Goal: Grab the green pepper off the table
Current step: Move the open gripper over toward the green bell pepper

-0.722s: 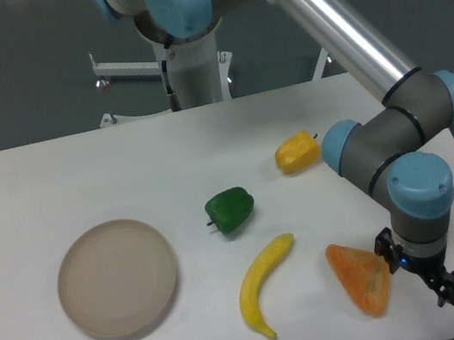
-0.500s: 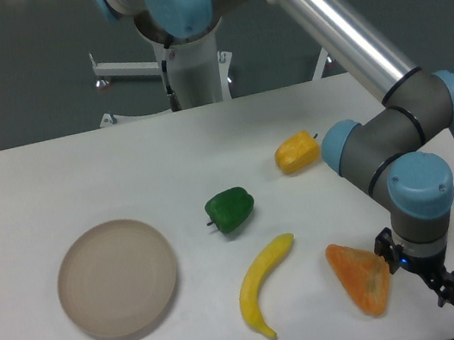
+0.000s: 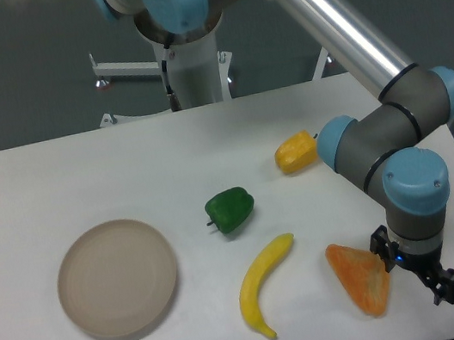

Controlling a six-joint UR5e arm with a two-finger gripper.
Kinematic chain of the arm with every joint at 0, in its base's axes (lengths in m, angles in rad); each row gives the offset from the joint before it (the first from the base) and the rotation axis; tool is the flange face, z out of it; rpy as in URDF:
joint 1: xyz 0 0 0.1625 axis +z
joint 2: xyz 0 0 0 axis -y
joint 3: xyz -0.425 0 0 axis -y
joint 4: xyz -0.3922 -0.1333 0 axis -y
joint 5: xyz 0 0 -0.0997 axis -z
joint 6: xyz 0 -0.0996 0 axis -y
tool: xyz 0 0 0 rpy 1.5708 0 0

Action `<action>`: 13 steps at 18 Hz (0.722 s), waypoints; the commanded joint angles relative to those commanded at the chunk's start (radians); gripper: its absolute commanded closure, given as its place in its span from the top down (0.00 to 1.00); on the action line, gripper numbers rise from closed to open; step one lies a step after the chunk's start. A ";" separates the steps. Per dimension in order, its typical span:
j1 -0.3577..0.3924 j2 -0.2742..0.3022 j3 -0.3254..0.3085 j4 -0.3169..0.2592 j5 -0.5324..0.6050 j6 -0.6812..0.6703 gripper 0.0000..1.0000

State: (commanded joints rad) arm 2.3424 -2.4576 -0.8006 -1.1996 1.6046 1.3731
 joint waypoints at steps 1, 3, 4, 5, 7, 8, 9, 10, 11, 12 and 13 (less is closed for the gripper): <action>0.000 0.018 -0.018 -0.006 -0.014 -0.024 1.00; 0.008 0.077 -0.104 -0.006 -0.061 -0.080 1.00; 0.012 0.103 -0.139 -0.005 -0.086 -0.100 1.00; 0.015 0.124 -0.169 -0.006 -0.107 -0.109 1.00; 0.017 0.170 -0.233 -0.008 -0.118 -0.120 1.00; 0.020 0.193 -0.259 -0.009 -0.118 -0.117 1.00; 0.020 0.213 -0.285 -0.009 -0.118 -0.117 1.00; 0.018 0.236 -0.316 -0.011 -0.118 -0.115 1.00; 0.017 0.255 -0.337 -0.014 -0.121 -0.114 1.00; 0.011 0.268 -0.351 -0.029 -0.132 -0.105 1.00; 0.006 0.293 -0.383 -0.060 -0.146 -0.101 1.00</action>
State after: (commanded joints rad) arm 2.3486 -2.1647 -1.1839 -1.2591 1.4590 1.2716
